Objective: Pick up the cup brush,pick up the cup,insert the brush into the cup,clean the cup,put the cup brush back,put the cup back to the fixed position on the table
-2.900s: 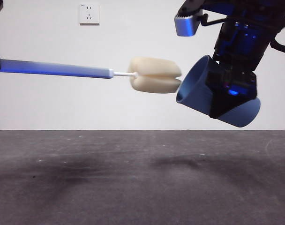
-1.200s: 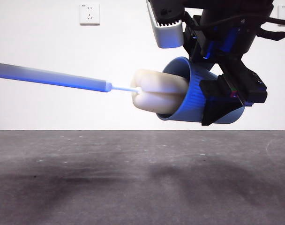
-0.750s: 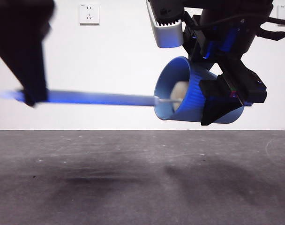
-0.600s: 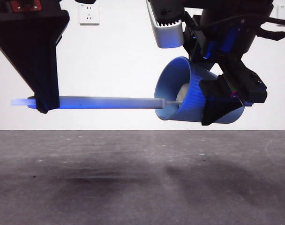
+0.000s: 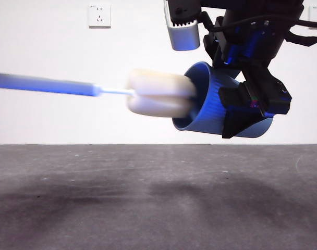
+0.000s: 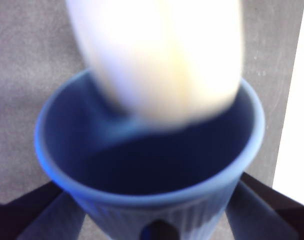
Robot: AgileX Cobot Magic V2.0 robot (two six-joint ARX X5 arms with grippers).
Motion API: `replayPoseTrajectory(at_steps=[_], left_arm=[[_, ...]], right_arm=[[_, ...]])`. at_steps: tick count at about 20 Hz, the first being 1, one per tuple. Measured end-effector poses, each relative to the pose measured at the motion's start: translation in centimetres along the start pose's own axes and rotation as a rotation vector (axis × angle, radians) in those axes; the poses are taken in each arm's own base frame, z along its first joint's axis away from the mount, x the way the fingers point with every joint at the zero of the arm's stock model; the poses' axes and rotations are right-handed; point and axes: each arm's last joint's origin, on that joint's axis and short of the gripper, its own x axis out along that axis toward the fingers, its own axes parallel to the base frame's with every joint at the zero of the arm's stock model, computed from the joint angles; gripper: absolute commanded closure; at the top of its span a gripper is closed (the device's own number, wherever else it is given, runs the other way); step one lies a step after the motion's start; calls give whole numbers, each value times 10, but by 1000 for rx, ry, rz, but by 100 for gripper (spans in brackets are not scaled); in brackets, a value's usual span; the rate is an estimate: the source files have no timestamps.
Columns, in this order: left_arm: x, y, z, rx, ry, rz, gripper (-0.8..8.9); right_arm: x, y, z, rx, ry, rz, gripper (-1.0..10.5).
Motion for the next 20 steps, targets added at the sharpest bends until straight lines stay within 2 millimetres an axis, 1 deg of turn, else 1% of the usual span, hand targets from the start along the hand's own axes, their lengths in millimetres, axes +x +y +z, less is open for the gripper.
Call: replayPoseTrajectory(at_steps=[3, 6, 8, 9, 11, 13, 15, 18, 20], left_arm=[[-12, 2, -12, -89, -64, 21, 822], [-22, 5, -23, -216, -127, 61, 822], [-25, 9, -27, -328, -153, 87, 822], [-25, 11, -25, -393, -188, 88, 822], [-21, 17, -12, -529, -295, 82, 823], [-5, 21, 3, -631, -362, 75, 822], [20, 25, 20, -701, -348, 77, 822], [58, 32, 48, -774, -305, 62, 822], [82, 34, 72, -809, -343, 6, 822]], right_arm=[[2, -4, -3, 110, 42, -41, 963], [3, -12, -11, 324, 60, -85, 963], [-5, -20, -19, 509, 35, -127, 963], [-12, -25, -22, 605, 9, -148, 963], [-28, -33, -29, 786, -80, -154, 963], [-44, -38, -37, 942, -181, -133, 963], [-60, -42, -44, 1049, -260, -128, 963], [-79, -46, -54, 1130, -346, -140, 963], [-88, -47, -59, 1152, -379, -153, 963]])
